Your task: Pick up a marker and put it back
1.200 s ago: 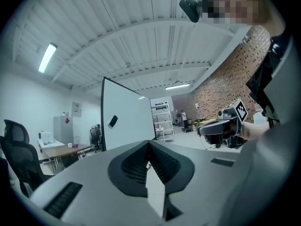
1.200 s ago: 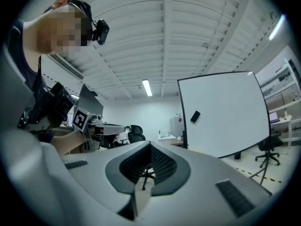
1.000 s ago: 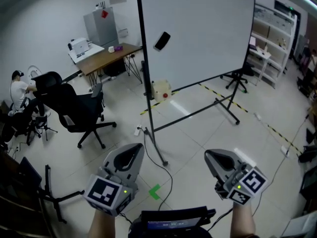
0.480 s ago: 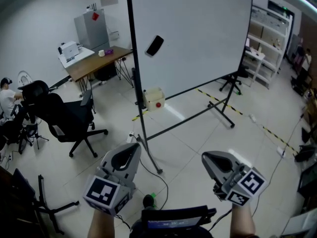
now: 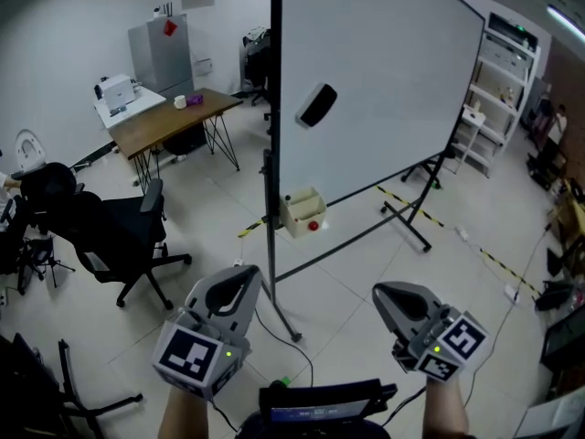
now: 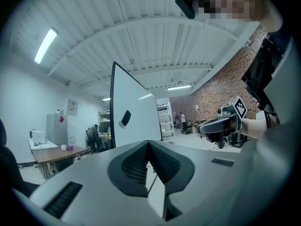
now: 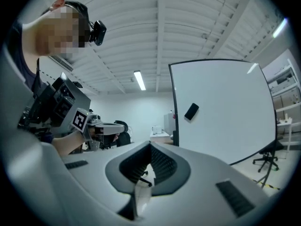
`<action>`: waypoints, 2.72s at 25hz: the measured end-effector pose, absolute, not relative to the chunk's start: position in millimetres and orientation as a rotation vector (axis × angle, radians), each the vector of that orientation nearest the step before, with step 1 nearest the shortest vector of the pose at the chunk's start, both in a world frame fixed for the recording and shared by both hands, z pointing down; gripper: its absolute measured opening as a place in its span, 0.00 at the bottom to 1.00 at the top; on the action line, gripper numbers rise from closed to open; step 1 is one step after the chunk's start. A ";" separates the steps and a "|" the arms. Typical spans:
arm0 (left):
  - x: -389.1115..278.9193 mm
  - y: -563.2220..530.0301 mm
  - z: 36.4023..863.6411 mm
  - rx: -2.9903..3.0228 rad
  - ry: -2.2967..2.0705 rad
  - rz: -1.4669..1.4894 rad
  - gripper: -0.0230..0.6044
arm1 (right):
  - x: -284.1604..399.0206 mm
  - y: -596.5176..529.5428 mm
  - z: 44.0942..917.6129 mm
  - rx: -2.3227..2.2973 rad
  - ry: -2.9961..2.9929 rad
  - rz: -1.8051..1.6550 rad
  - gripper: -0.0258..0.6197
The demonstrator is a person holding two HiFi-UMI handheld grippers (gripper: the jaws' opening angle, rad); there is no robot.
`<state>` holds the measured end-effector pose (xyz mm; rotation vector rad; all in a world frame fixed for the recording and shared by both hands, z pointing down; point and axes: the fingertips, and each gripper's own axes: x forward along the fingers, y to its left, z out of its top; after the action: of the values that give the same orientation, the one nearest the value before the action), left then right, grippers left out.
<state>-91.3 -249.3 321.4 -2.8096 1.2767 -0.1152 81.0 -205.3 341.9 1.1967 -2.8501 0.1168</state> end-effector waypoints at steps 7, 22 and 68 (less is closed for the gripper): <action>-118.9 -307.9 326.0 -2.812 1.252 -0.106 0.04 | 47.5 -261.1 343.2 1.243 -2.834 0.081 0.06; -63.3 -403.9 346.9 -2.787 1.270 -0.244 0.04 | 73.7 -359.8 354.0 1.091 -2.856 0.115 0.06; -14.5 -572.5 493.8 -2.812 1.569 -0.160 0.13 | 127.8 -430.8 431.9 1.098 -2.735 0.387 0.06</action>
<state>-14.5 -572.5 493.8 -2.8117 1.5685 -0.1603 127.8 -430.8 431.9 1.0977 -2.7348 0.3875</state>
